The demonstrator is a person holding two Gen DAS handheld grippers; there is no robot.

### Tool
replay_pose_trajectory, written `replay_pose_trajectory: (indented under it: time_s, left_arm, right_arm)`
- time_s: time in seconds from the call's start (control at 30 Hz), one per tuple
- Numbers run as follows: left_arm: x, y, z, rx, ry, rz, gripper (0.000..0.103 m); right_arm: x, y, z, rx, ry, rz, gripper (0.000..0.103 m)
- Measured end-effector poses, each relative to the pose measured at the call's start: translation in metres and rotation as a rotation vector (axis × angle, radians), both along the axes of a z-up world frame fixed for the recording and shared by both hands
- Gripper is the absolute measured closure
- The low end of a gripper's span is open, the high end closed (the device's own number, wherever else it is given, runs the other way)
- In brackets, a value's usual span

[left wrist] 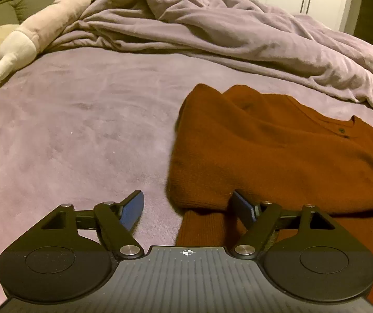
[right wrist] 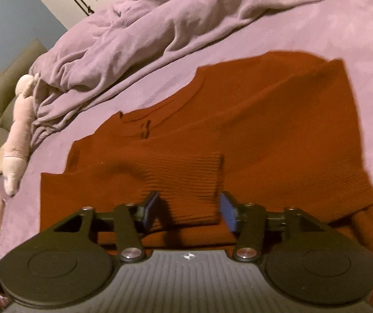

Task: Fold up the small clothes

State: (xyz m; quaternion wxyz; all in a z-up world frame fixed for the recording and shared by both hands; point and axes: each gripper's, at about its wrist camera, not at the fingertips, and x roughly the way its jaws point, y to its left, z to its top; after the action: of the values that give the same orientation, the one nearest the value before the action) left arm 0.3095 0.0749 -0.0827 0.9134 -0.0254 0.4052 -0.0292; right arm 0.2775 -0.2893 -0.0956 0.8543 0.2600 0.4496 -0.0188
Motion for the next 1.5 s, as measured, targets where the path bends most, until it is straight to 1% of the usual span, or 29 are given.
replay_pose_trajectory:
  time_s: [0.03,0.07,0.1,0.13,0.17,0.2,0.23,0.27,0.37,0.43,0.53,0.67,0.77,0.83,0.93,1.07,1.13,1.2,1.27,1.3,1.37,1.43,1.47,1.5]
  left_arm:
    - [0.001,0.0,-0.001,-0.004,0.002,0.004,0.022]
    - [0.0,0.0,-0.001,-0.007,0.001,0.006,0.022]
    - [0.0,0.0,0.0,-0.007,-0.001,0.008,0.022]
    - [-0.001,0.0,0.001,-0.006,-0.004,0.007,0.022]
    - [-0.002,0.0,0.001,-0.005,-0.007,0.006,0.022]
    - [-0.003,0.0,0.001,-0.001,-0.01,0.005,0.022]
    - [-0.004,0.0,0.002,0.003,-0.014,0.005,0.022]
    - [-0.004,0.0,0.003,0.004,-0.017,0.005,0.022]
    - [-0.003,0.0,0.003,0.003,-0.018,0.007,0.021]
    - [-0.002,0.0,0.004,0.003,-0.018,0.007,0.02]
    - [-0.002,0.0,0.005,0.006,-0.021,0.009,0.019]
    - [-0.002,-0.002,0.004,0.025,-0.013,0.012,0.019]
    - [-0.004,-0.002,0.004,0.021,-0.01,0.008,0.019]
    - [-0.005,-0.002,0.006,0.031,-0.014,0.009,0.019]
    - [-0.006,-0.002,0.01,0.027,-0.022,0.006,0.019]
    - [-0.005,-0.004,0.018,0.031,-0.045,-0.012,0.019]
    - [-0.002,-0.009,0.019,0.04,-0.052,-0.021,0.017]
    - [0.003,-0.014,0.017,0.042,-0.046,-0.019,0.017]
    - [0.009,-0.02,0.012,0.035,-0.029,-0.029,0.016]
    - [0.012,-0.023,0.009,0.042,-0.017,-0.029,0.016]
    - [0.015,-0.028,0.003,0.059,-0.003,-0.026,0.016]
    - [0.017,-0.031,-0.003,0.082,0.016,-0.026,0.012]
    - [0.018,-0.032,-0.006,0.092,0.034,-0.025,0.009]
    - [0.02,-0.033,-0.011,0.106,0.063,-0.029,0.008]
  right_arm:
    - [0.003,0.005,-0.002,-0.026,0.001,0.016,0.05]
    - [0.004,0.009,-0.001,-0.057,-0.001,0.023,0.052]
    - [0.006,0.013,0.001,-0.088,-0.005,0.034,0.068]
    - [0.007,0.016,0.004,-0.124,-0.013,0.049,0.077]
    - [0.006,0.017,0.008,-0.129,-0.03,0.057,0.086]
    - [0.005,0.017,0.012,-0.132,-0.05,0.069,0.092]
    - [0.002,0.02,0.018,-0.172,-0.073,0.08,0.092]
    - [-0.001,0.025,0.026,-0.241,-0.102,0.086,0.092]
    - [-0.011,0.031,0.05,-0.399,-0.188,0.093,0.092]
    - [-0.015,0.033,0.061,-0.492,-0.218,0.109,0.092]
    - [-0.02,0.032,0.066,-0.628,-0.222,0.115,0.092]
    - [-0.025,0.016,0.059,-0.734,-0.168,0.074,0.092]
    - [-0.026,0.001,0.05,-0.745,-0.122,0.043,0.092]
    - [-0.026,-0.004,0.041,-0.772,-0.09,0.04,0.092]
    - [-0.025,-0.014,0.026,-0.716,-0.015,0.025,0.092]
    - [-0.027,-0.015,0.029,-0.75,-0.011,-0.059,0.089]
    - [-0.03,-0.012,0.038,-0.738,-0.05,-0.087,0.086]
    - [-0.031,-0.005,0.043,-0.705,-0.108,-0.056,0.084]
    - [-0.03,0.005,0.043,-0.698,-0.133,0.012,0.082]
    - [-0.026,0.01,0.039,-0.7,-0.124,0.048,0.082]
    - [-0.017,0.015,0.028,-0.713,-0.075,0.102,0.082]
    - [-0.005,0.012,0.01,-0.707,0.02,0.121,0.082]
    - [-0.002,0.007,0.001,-0.677,0.041,0.122,0.081]
    - [-0.003,0.006,0.0,-0.671,0.026,0.119,0.081]
